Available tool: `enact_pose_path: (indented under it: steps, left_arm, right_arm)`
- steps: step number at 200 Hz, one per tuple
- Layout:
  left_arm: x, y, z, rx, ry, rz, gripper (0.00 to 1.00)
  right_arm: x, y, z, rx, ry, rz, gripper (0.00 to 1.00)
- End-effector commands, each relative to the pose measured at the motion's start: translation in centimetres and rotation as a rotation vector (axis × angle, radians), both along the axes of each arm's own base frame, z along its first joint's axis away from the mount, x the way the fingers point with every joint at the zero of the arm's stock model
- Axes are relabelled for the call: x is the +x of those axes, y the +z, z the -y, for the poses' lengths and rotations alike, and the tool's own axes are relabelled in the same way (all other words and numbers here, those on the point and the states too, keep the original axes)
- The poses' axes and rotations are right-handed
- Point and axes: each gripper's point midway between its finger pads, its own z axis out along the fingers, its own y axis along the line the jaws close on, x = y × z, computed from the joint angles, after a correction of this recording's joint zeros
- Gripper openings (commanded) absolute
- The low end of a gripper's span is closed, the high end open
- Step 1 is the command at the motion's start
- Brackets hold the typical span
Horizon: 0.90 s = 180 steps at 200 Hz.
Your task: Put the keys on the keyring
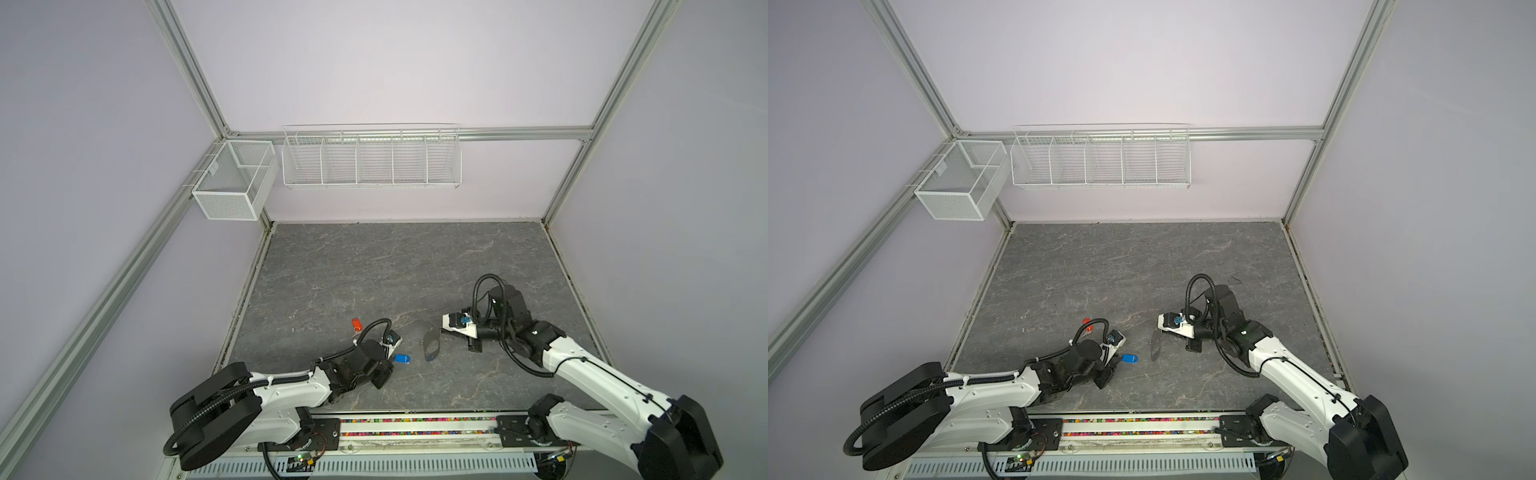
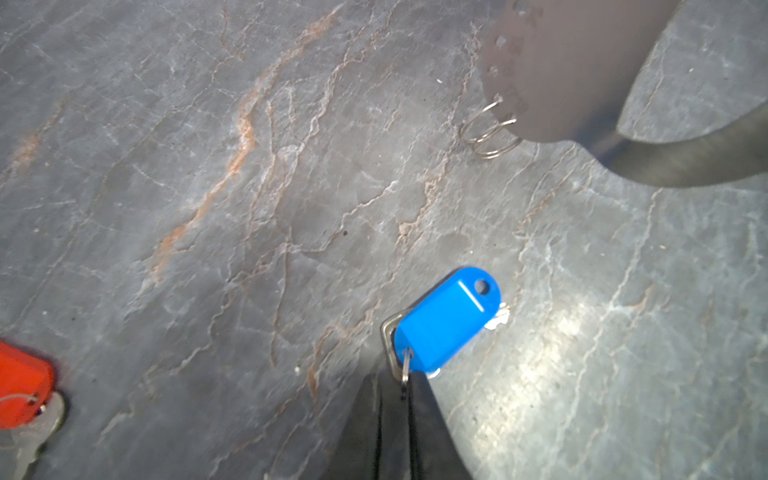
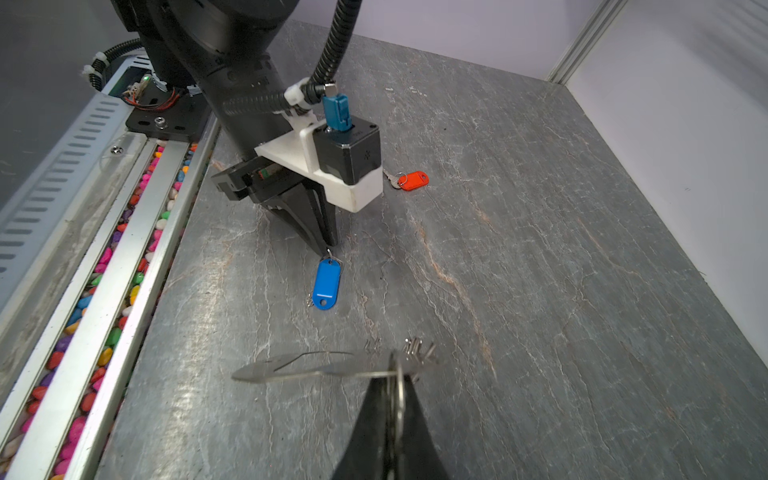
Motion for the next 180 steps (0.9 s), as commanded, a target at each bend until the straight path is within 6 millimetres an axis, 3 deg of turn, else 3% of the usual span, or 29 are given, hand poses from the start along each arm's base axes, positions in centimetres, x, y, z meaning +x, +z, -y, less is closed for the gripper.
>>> enact_pose_path:
  steps: [1,94,130,180]
  left_arm:
    - [0.2,0.2,0.0,-0.004,0.019,0.002,0.14]
    - [-0.2,-0.8,0.6,0.018,-0.012,-0.027,0.13]
    - [-0.2,-0.6,0.6,0.019,-0.022,-0.026,0.04]
    - [-0.3,2.4,1.4,-0.030,-0.084,0.038,0.00]
  right_arm:
    - [0.0,0.8,-0.4,0.019,0.029,0.023,0.07]
    - [-0.1,0.8,-0.4,0.018,0.029,0.021,0.07]
    - [-0.1,0.7,-0.4,0.017,0.027,0.019,0.08]
    - [0.1,0.8,-0.2,0.006,0.013,0.033,0.08]
